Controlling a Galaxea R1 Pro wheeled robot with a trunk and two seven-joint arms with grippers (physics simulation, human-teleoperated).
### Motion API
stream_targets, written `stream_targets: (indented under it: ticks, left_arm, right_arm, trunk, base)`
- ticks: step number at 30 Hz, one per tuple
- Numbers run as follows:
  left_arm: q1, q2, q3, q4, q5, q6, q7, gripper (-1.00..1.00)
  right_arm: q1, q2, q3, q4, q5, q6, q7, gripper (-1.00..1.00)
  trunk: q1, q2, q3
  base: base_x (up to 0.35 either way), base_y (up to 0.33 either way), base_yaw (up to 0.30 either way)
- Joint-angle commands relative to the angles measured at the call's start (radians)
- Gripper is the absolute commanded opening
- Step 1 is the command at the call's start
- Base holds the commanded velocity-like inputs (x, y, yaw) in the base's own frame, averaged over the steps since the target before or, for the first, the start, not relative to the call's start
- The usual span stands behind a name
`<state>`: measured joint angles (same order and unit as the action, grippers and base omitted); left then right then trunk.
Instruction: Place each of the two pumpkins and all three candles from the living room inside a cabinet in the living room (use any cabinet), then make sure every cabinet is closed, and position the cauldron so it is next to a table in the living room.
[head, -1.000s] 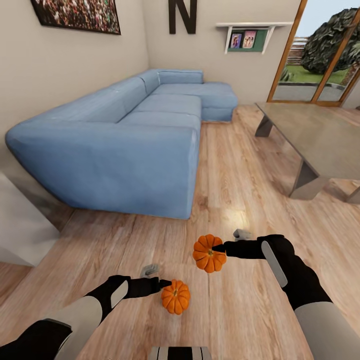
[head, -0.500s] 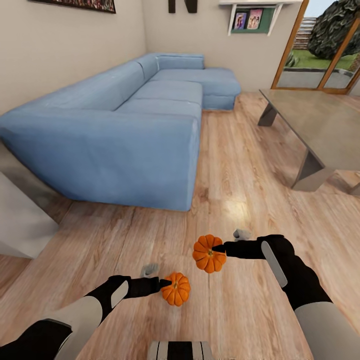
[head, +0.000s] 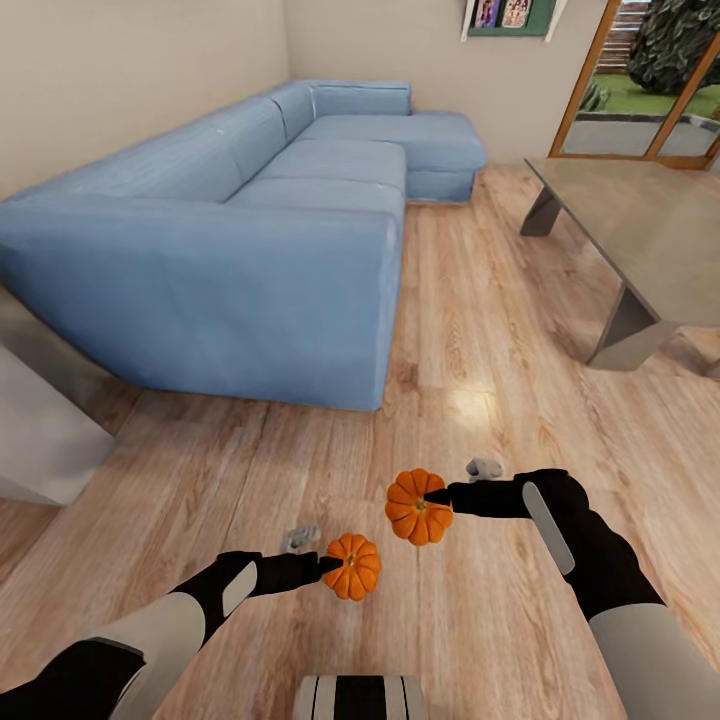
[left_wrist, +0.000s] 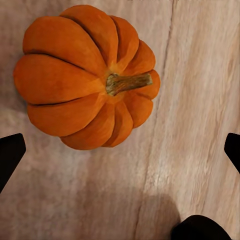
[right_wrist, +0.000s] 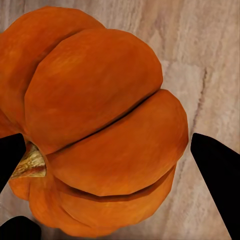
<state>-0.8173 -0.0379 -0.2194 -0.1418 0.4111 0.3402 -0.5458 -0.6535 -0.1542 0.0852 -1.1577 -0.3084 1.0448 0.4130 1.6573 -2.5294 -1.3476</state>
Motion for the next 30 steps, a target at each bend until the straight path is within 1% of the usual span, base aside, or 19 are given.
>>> stream_targets:
  ticks: [1,6,12,17,20,30]
  left_arm:
    - [0.0,0.0,-0.006,-0.001,0.011,0.007,0.0,1.0]
    - [0.0,-0.003,-0.006,-0.001,0.01,0.007,0.001,1.0]
    - [0.0,-0.004,-0.006,-0.001,0.009,0.006,0.001,1.0]
    - [0.0,-0.005,-0.006,0.0,0.011,-0.04,0.005,1.0]
    - [0.0,-0.005,-0.006,0.0,0.011,-0.044,0.005,1.0]
    - [0.0,-0.006,-0.006,0.001,0.011,-0.045,0.008,1.0]
  right_arm:
    - [0.0,-0.001,0.001,0.0,0.006,0.002,0.008,-1.0]
    - [0.0,-0.001,0.001,-0.001,0.005,0.002,0.008,-1.0]
    - [0.0,-0.001,0.001,0.0,0.005,0.002,0.007,-1.0]
    - [-0.001,-0.001,-0.001,0.0,0.006,0.002,0.007,-1.0]
    - [0.0,-0.001,-0.001,0.0,0.006,0.002,0.007,-1.0]
    - [0.0,-0.001,-0.001,0.0,0.006,0.002,0.007,-1.0]
  trunk:
    - [0.0,0.0,-0.001]
    - [0.0,0.0,-0.001]
    - [0.0,0.0,-0.001]
    - [0.0,0.0,-0.001]
    - [0.0,0.0,-0.001]
    - [0.004,-0.003,-0.039]
  base:
    - [0.0,0.0,0.0]
    - [0.0,0.0,0.0]
    - [0.238,0.0,0.0]
    - [0.11,0.0,0.0]
    - [0.011,0.0,0.0]
    - [0.001,0.0,0.0]
